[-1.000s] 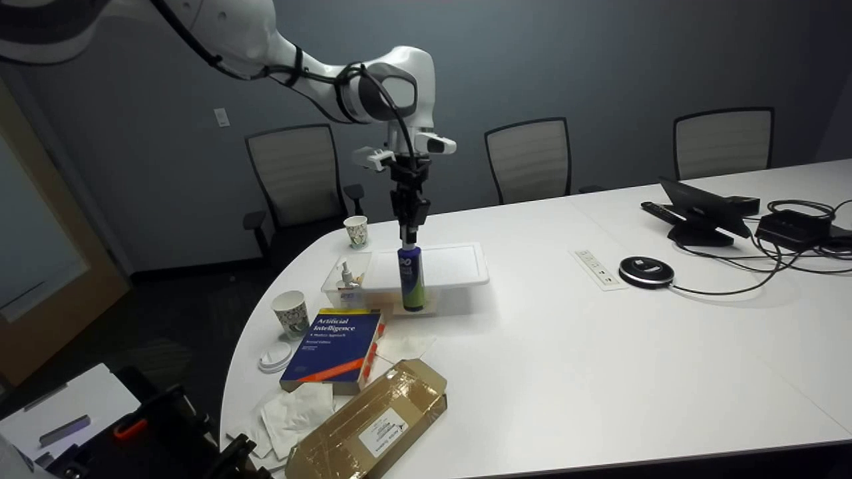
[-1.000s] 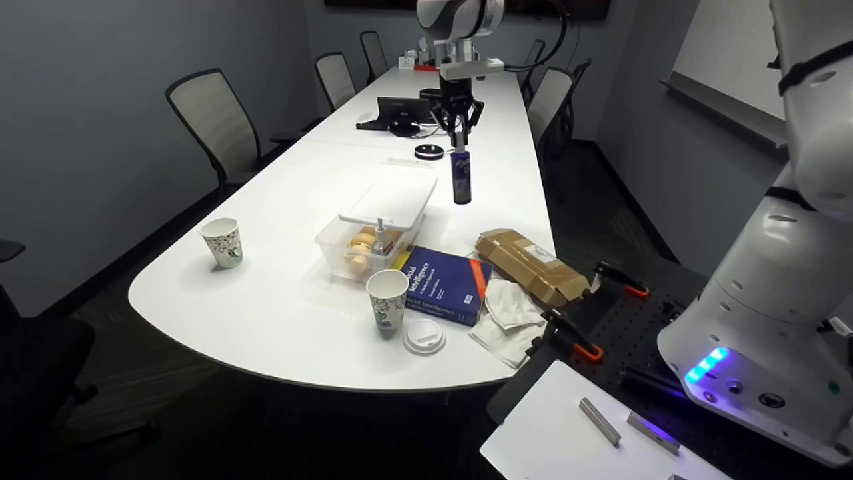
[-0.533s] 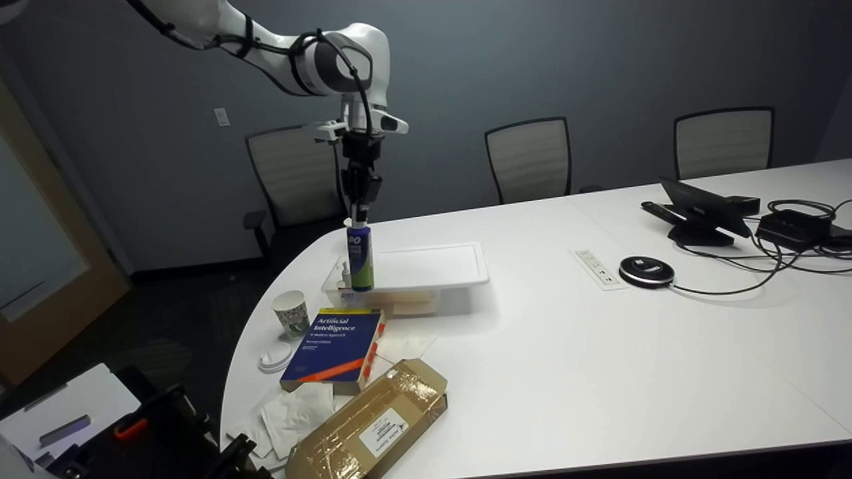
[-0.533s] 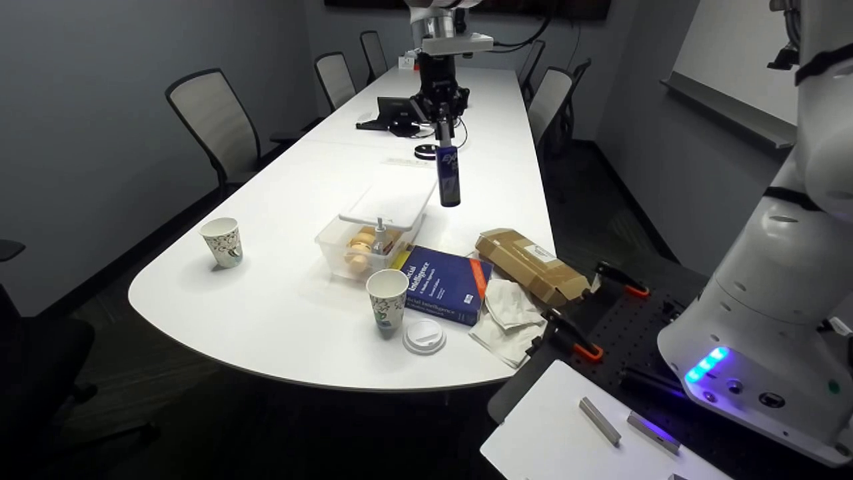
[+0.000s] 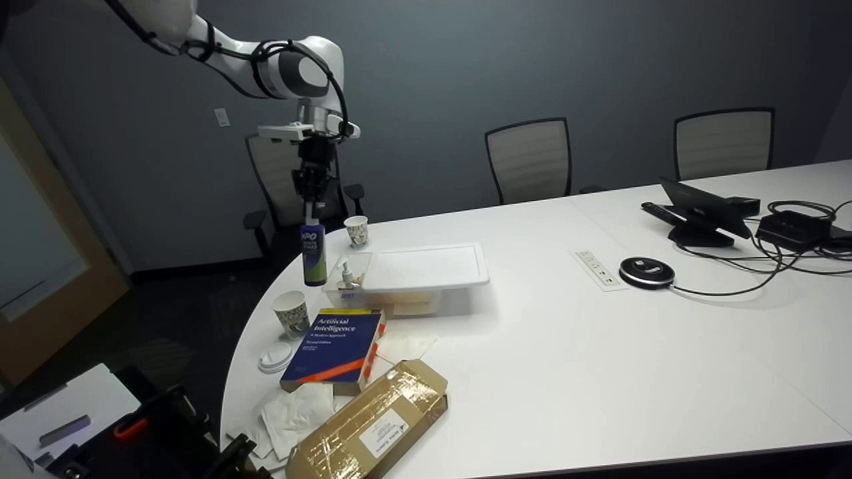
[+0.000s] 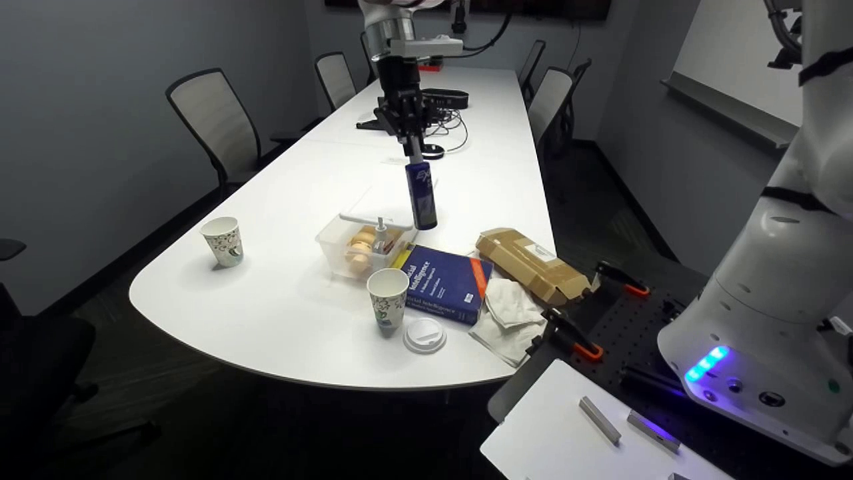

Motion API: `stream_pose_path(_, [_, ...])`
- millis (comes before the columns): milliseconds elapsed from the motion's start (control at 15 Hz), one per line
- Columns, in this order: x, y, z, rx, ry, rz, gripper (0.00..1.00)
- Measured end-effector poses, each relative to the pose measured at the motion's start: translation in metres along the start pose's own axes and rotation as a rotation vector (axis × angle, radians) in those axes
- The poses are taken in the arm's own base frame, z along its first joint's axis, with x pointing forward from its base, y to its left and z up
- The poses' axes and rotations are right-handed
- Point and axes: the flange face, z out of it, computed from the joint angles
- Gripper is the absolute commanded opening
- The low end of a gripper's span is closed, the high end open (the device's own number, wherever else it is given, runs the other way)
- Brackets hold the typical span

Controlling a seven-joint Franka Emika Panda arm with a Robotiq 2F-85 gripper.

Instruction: Move the bottle to the left

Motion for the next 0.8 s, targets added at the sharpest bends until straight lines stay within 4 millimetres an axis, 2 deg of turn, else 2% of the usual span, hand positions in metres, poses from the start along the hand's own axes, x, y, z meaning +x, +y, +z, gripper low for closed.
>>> stream_pose_path(400, [-0.011, -0.074, 0.005, -0.047, 0.022, -0.229, 0.07])
stream_pose_path(800, [0.005, -0.122, 0.024, -0.034, 0.120, -0.415, 0.07])
